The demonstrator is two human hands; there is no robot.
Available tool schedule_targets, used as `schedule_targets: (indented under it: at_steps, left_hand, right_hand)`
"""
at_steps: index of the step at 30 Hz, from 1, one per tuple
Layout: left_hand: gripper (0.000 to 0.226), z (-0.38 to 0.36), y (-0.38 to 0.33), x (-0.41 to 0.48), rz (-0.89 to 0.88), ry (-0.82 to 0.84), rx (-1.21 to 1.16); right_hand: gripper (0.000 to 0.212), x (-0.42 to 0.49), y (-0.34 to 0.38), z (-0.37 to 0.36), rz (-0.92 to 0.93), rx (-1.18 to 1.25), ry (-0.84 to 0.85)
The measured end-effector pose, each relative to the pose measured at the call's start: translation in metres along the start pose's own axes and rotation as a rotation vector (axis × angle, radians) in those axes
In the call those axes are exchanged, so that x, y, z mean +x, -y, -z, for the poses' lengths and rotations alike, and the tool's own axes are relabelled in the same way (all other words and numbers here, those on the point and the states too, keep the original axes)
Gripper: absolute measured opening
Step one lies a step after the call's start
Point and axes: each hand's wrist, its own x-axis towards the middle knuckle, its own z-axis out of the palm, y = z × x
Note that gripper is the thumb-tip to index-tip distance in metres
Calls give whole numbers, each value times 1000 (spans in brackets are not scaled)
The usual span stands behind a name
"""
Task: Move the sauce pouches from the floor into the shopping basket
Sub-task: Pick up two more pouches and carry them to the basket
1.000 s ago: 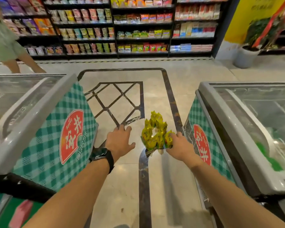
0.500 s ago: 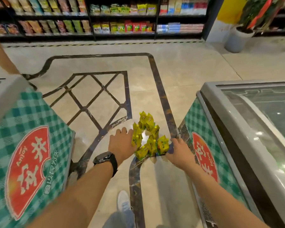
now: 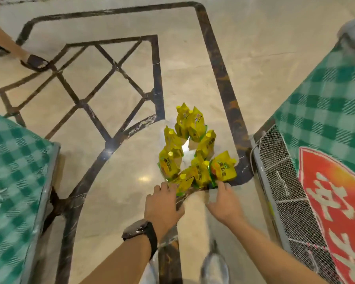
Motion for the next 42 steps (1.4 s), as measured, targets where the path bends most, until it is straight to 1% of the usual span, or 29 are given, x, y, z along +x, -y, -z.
schedule_targets:
  at_steps: [2, 5, 7, 9, 11, 12, 13, 15, 16, 18, 20, 21, 23, 24, 25, 26, 28, 29, 30, 31, 32, 33, 34, 35, 37, 39, 40, 42]
  left_hand:
    - [55, -40, -4, 39, -5, -27, -39]
    - [67, -83, -6, 104, -47, -115, -79]
    - [74, -102, -6, 144, -110, -182, -36]
    - [68, -118, -5, 175, -179, -264, 51]
    - [55, -132, -2, 198, -227, -319, 125]
    - [52, -138, 1, 208, -246, -342, 131]
    - [55, -144, 4, 216, -263, -354, 129]
    - [67, -152, 10, 224, -295, -382, 147]
    - [69, -154, 11, 226, -320, -392, 177]
    - [62, -151, 11, 223, -350, -363, 245]
    - [42, -145, 10, 218, -360, -329, 248]
    - [31, -144, 10, 217, -362, -309, 215]
    - [16, -141, 13, 216, -331, -259, 130]
    - [20, -140, 15, 217, -304, -234, 101]
    - [29, -139, 17, 218, -279, -202, 87]
    - [34, -138, 19, 219, -263, -157, 77]
    - [38, -134, 22, 218, -260, -73, 106]
    - [37, -132, 23, 216, -292, -58, 147]
    - [30, -129, 23, 213, -337, -66, 215]
    - [17, -126, 23, 210, -388, -72, 304]
    - [17, -122, 24, 206, -447, -75, 387]
    - [36, -121, 24, 202, -493, -47, 472]
    - [49, -121, 22, 198, -526, -21, 557]
    - [51, -122, 19, 195, -550, -21, 653]
    - [35, -127, 14, 195, -611, -67, 766]
    - [18, -132, 18, 197, -658, -112, 688]
    - [15, -132, 22, 197, -671, -132, 643]
    - [16, -131, 30, 194, -693, -151, 592]
  right_hand:
    - [69, 44, -17, -28, 8, 45, -41]
    - [66, 110, -38, -65, 56, 50, -171]
    - [61, 149, -47, -82, 85, 34, -258]
    - [56, 180, -52, -93, 136, 37, -312]
    - [46, 204, -55, -99, 164, 67, -339]
    - [37, 213, -56, -100, 178, 84, -344]
    - [31, 222, -56, -101, 186, 99, -346]
    - [25, 232, -56, -103, 166, 110, -341]
    - [23, 236, -56, -103, 157, 101, -338]
    - [19, 239, -56, -102, 161, 59, -331]
    - [31, 238, -56, -99, 160, 27, -318]
    - [33, 237, -56, -97, 157, 16, -311]
    - [22, 237, -56, -94, 160, -3, -305]
    - [15, 239, -56, -92, 166, -7, -303]
    - [12, 240, -56, -92, 175, -12, -299]
    - [11, 241, -56, -91, 186, -21, -293]
    - [10, 241, -56, -90, 201, -37, -284]
    - [12, 241, -55, -89, 201, -43, -283]
    - [15, 242, -55, -89, 202, -49, -283]
    - [18, 242, -54, -89, 200, -55, -281]
    - [19, 242, -54, -89, 198, -60, -281]
    - [20, 242, -53, -90, 196, -62, -282]
    - [20, 243, -53, -90, 196, -64, -285]
    - [20, 243, -53, -90, 194, -67, -285]
    - [20, 244, -53, -90, 193, -75, -285]
    - [21, 244, -52, -90, 200, -86, -278]
    - [22, 244, -51, -90, 205, -94, -273]
    - [24, 244, -51, -89, 218, -110, -267]
